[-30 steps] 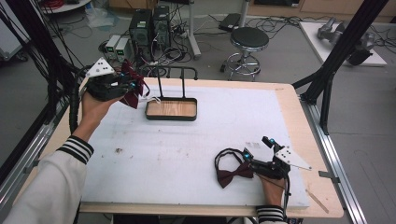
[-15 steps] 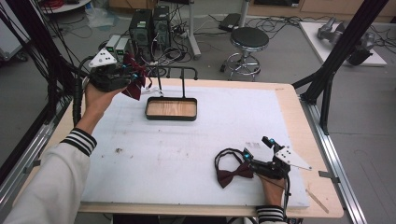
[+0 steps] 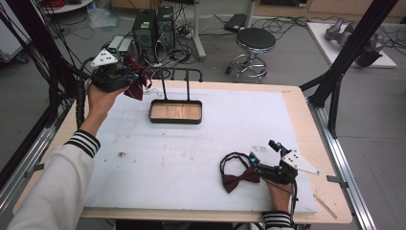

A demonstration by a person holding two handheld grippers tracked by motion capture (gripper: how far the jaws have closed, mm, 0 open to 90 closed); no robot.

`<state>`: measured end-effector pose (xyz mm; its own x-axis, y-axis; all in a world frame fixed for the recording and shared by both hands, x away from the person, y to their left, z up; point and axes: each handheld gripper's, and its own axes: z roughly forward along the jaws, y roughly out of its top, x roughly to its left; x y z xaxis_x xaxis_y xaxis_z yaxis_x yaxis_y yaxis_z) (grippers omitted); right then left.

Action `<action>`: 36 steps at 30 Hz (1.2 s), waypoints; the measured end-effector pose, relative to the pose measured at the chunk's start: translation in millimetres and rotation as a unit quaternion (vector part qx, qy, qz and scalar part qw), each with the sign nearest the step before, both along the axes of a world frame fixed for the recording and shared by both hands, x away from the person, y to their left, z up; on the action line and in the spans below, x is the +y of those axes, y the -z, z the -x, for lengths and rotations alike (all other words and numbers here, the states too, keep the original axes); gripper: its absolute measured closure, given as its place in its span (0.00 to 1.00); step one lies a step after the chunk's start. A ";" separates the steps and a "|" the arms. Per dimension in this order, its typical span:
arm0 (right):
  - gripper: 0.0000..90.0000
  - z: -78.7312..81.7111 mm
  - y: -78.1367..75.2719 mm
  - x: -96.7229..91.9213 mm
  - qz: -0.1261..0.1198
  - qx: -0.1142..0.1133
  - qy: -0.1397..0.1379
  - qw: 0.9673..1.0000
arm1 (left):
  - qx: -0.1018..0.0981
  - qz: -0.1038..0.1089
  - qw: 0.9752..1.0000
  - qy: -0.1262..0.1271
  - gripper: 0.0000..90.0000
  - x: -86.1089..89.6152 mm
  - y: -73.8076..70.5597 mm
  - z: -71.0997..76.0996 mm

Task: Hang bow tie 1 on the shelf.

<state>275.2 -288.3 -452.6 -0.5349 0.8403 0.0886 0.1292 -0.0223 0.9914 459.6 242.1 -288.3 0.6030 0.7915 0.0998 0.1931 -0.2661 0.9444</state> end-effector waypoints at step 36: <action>0.10 -0.1 -0.1 0.2 0.004 0.000 0.001 1.000 | 0.049 -0.030 0.997 -0.059 0.74 15.2 19.5 -10.3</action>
